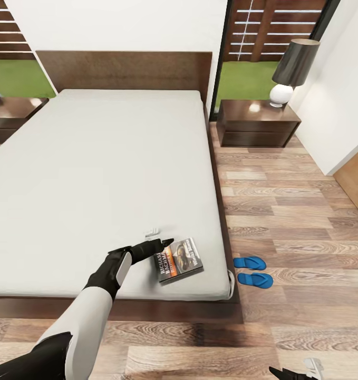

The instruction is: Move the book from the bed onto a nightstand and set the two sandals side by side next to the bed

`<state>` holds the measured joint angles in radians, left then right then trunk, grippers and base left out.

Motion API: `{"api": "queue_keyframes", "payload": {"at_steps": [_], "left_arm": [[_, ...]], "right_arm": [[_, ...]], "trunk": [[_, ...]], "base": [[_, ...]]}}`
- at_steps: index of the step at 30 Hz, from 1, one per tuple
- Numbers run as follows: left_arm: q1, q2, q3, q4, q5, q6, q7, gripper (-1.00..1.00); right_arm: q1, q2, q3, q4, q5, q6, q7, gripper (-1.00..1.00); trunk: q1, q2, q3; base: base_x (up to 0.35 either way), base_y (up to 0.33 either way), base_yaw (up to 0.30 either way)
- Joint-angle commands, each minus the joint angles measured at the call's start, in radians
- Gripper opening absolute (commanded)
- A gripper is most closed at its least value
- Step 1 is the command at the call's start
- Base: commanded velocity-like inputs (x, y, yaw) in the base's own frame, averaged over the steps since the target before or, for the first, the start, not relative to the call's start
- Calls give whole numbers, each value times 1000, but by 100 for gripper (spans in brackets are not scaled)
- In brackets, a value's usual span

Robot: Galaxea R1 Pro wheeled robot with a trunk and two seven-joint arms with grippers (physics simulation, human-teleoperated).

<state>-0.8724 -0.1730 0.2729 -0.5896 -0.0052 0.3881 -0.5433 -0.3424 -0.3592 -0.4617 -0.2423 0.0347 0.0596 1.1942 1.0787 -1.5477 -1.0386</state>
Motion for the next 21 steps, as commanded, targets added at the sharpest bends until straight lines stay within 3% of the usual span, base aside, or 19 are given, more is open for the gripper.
{"api": "queue_keyframes", "payload": {"at_steps": [1,11,21], "left_arm": [[-1,-1,8,-1,-1,9,-6,100],[-1,-1,6,-1,0,9,-5,100],[-1,-1,6,-1,0,9,-6,100]], "right_arm": [[0,0,-6,0,4,6,5,100],[-1,0,-6,0,4,6,4,100],[-1,0,-6,0,4,6,4,100]], "trunk": [[0,0,-1],[0,0,-1],[0,0,-1]], "base": [[0,7,0],[-147,1,0],[-16,0,0]]}}
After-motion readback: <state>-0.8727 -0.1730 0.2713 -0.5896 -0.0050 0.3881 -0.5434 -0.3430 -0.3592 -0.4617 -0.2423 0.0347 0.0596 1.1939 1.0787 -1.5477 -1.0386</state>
